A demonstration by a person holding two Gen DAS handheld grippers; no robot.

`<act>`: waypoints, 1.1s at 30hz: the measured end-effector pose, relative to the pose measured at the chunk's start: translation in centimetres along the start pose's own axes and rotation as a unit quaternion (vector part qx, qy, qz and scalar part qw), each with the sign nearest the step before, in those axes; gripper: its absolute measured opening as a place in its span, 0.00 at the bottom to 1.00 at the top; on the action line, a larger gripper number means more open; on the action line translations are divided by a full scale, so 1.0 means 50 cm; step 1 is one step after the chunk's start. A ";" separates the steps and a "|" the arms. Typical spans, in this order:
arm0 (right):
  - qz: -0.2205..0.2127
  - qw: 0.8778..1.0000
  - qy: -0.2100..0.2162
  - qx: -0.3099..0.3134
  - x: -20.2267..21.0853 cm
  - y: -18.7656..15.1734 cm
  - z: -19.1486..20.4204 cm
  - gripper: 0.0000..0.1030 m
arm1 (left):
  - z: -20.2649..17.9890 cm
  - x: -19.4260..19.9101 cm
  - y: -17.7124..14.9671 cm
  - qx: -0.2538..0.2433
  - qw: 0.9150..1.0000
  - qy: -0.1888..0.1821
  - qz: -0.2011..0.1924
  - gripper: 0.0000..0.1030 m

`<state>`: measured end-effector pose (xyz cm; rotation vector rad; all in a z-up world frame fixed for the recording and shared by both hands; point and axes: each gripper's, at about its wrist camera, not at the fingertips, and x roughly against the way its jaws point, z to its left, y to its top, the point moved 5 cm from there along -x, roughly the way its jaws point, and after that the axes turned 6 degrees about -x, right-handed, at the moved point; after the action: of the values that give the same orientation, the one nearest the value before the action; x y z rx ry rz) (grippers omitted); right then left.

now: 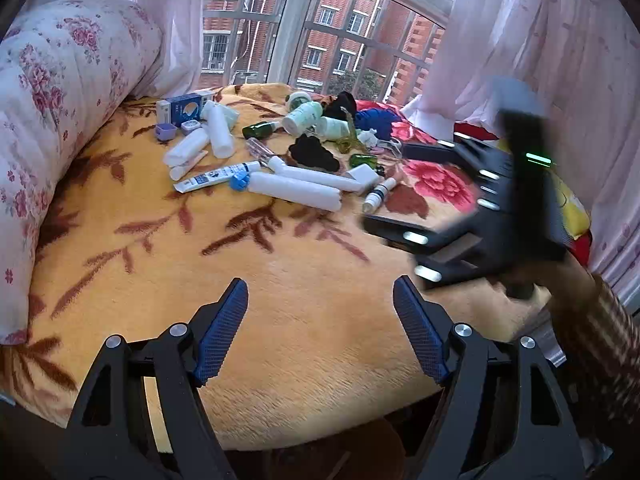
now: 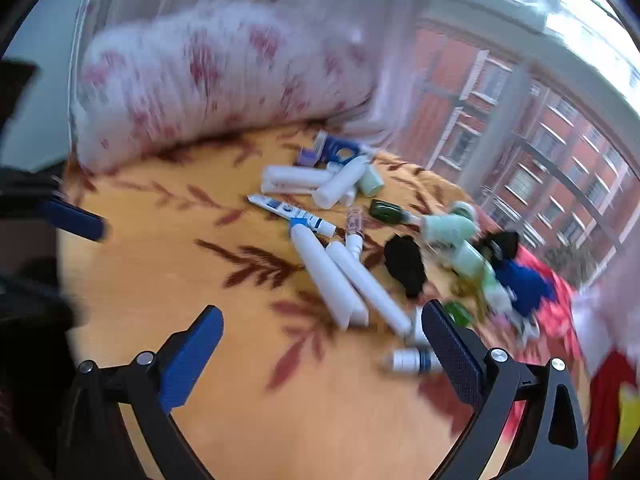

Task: Collect trash
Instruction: 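Grasp a white foam tube with the left tool while the right tool grasps another foam tube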

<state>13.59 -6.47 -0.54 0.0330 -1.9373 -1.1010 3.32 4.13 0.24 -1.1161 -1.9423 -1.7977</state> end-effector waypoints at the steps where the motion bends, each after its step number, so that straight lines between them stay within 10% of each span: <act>1: 0.016 1.000 0.012 0.012 -0.038 0.010 -0.003 0.95 | 0.006 -0.002 -0.002 0.003 1.000 0.001 0.002 0.71; 11: 0.106 0.993 0.024 0.051 -0.255 0.050 -0.032 0.92 | 0.069 -0.032 -0.029 0.038 0.999 -0.002 0.025 0.71; 12: 0.107 0.993 0.022 0.053 -0.261 0.052 -0.035 0.89 | 0.070 -0.034 -0.030 0.040 0.999 -0.003 0.026 0.71; 14: 0.127 0.991 0.032 0.033 -0.274 0.048 -0.044 0.52 | 0.070 -0.037 -0.032 0.041 0.999 -0.004 0.026 0.71; 19: 0.160 0.983 0.036 -0.082 -0.274 0.027 -0.084 0.48 | 0.067 -0.044 -0.035 0.045 0.999 -0.012 0.028 0.71; 33: 0.000 0.947 0.150 -0.283 0.008 -0.015 -0.074 0.48 | 0.110 -0.047 0.039 0.046 0.999 0.017 0.006 0.71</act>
<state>15.64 -9.61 0.02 -0.1085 -1.3022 -1.5197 7.89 8.32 -0.96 -1.0573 -1.9729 -1.6908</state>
